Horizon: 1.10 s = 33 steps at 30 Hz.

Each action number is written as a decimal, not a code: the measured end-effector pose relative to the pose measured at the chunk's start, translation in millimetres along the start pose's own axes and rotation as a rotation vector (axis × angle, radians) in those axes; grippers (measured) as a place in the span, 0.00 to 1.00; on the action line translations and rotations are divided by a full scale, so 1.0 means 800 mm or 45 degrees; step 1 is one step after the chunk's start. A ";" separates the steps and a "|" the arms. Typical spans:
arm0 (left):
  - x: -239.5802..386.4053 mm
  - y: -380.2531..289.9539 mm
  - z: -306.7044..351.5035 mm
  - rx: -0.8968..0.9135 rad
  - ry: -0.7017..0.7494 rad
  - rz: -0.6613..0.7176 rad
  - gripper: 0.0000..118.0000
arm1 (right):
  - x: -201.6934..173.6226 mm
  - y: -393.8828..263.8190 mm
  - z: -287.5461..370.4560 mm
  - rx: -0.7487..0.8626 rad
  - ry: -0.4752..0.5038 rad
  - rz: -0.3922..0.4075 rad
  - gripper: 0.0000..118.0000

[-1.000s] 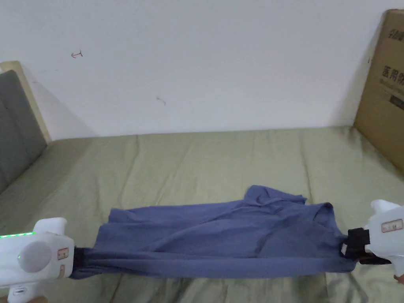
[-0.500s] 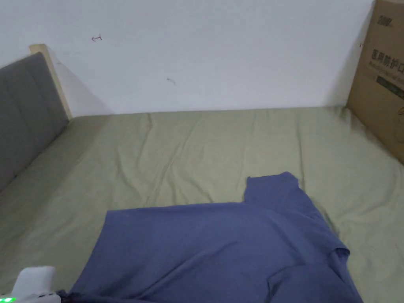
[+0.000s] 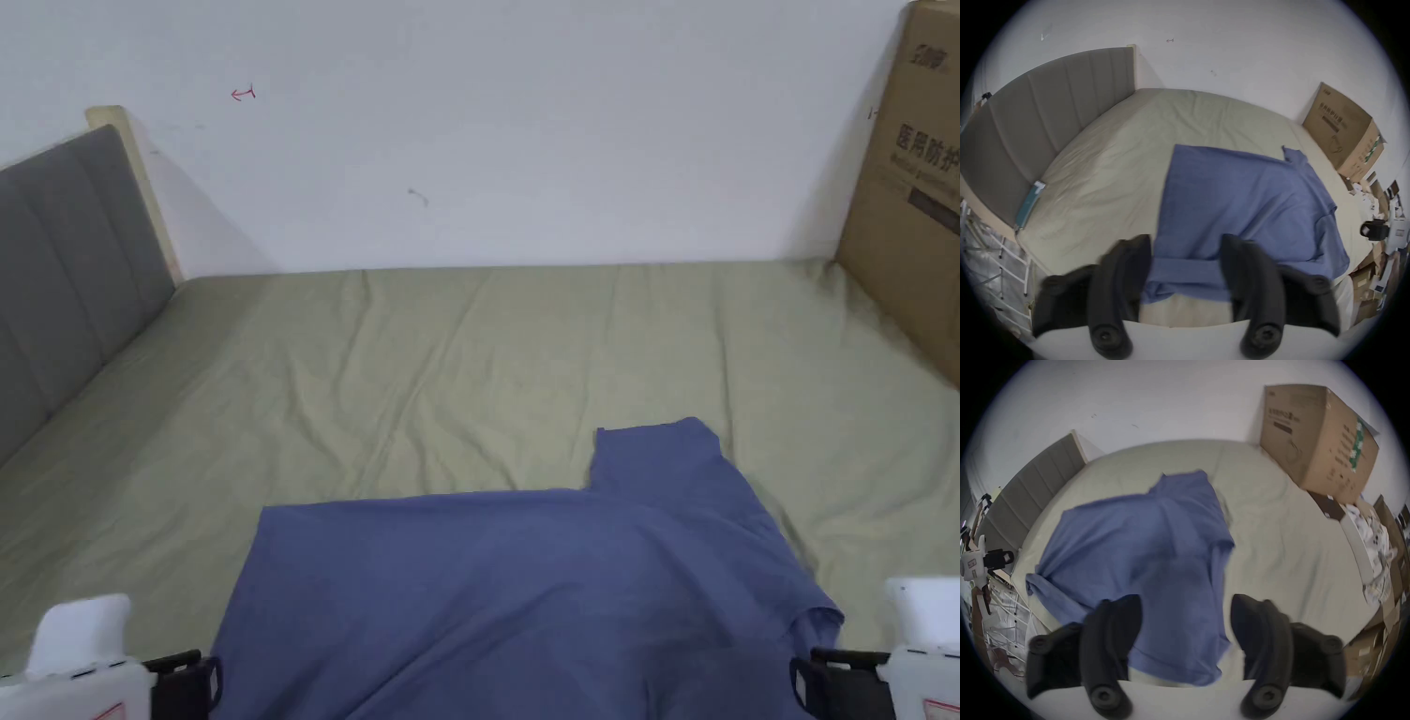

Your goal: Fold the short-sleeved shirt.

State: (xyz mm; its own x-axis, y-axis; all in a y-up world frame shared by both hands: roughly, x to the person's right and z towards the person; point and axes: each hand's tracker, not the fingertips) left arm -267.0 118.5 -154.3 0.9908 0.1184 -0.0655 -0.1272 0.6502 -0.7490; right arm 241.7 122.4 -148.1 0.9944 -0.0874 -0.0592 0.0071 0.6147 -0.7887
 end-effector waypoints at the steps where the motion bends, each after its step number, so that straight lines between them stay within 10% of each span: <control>1: 0.011 0.000 -0.007 0.000 0.006 -0.007 0.00 | -0.008 0.005 -0.007 0.026 -0.029 0.004 0.20; 4: 0.038 -0.006 -0.026 0.008 0.017 -0.110 0.00 | -0.030 0.008 -0.029 0.057 -0.115 0.032 0.00; 14: 0.034 0.063 -0.109 -0.012 0.047 -0.030 0.00 | -0.042 0.036 -0.107 -0.005 -0.001 -0.071 0.00; 18: 0.022 0.124 -0.164 -0.023 0.092 -0.041 0.88 | -0.047 0.058 -0.118 0.024 0.026 -0.033 0.00; 19: 0.018 0.140 -0.185 -0.041 0.107 -0.050 0.91 | -0.048 0.063 -0.120 0.036 0.039 -0.040 0.00; 33: 0.001 0.168 -0.390 -0.182 0.181 0.064 0.89 | -0.026 0.058 -0.145 -0.026 0.043 -0.052 0.00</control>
State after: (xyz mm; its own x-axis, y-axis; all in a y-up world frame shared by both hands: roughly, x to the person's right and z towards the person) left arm -269.3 -28.1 -460.8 0.9812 0.0338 -0.1899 -0.1785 0.5320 -0.8277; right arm 209.2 61.6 -254.3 0.9892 -0.1387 -0.0465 0.0456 0.5942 -0.8030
